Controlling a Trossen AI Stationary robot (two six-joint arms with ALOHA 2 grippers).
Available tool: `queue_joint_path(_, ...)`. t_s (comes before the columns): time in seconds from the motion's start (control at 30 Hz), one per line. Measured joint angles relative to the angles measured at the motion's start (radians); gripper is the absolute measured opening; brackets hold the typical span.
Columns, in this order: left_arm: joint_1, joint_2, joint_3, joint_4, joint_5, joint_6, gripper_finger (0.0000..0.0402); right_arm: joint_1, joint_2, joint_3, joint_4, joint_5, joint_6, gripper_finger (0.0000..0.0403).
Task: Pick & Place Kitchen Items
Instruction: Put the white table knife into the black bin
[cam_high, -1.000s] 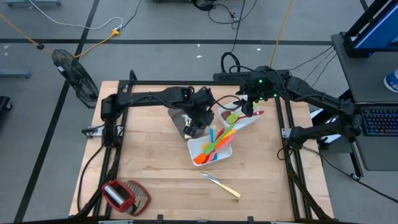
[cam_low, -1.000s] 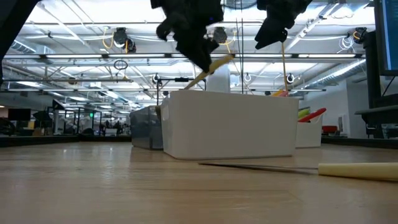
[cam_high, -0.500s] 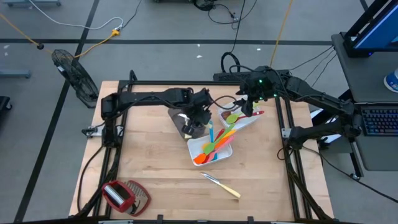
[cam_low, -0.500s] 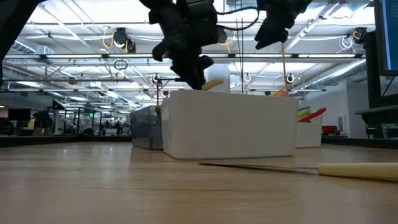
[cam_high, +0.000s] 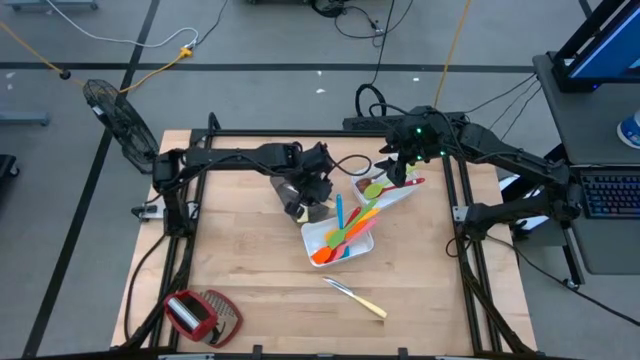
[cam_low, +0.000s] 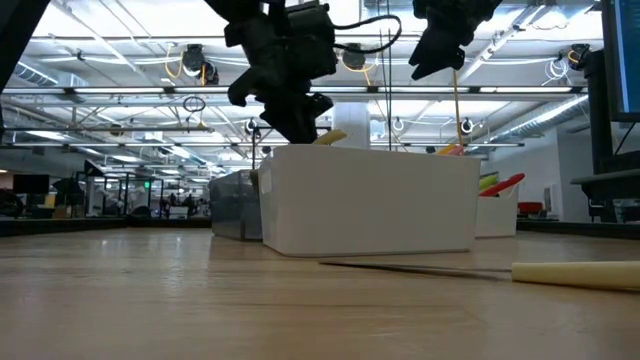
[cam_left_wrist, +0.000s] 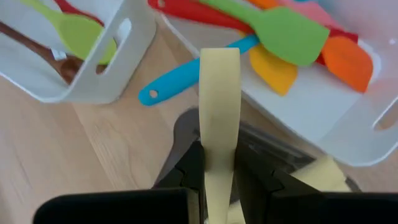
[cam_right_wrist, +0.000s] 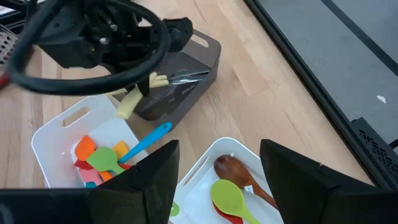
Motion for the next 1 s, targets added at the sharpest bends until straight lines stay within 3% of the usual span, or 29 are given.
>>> queue_joint_path(0.33,0.010,0.000,-0.001,-0.050,0.006,-0.056,0.0063,0.000,0.000,0.000,0.001,0.000,-0.002,0.0220)
queue_joint_path(1.0,0.020,-0.016,-0.001,-0.100,-0.017,-0.187,0.0238,0.000,0.000,0.000,0.001,-0.004,-0.003,0.0224)
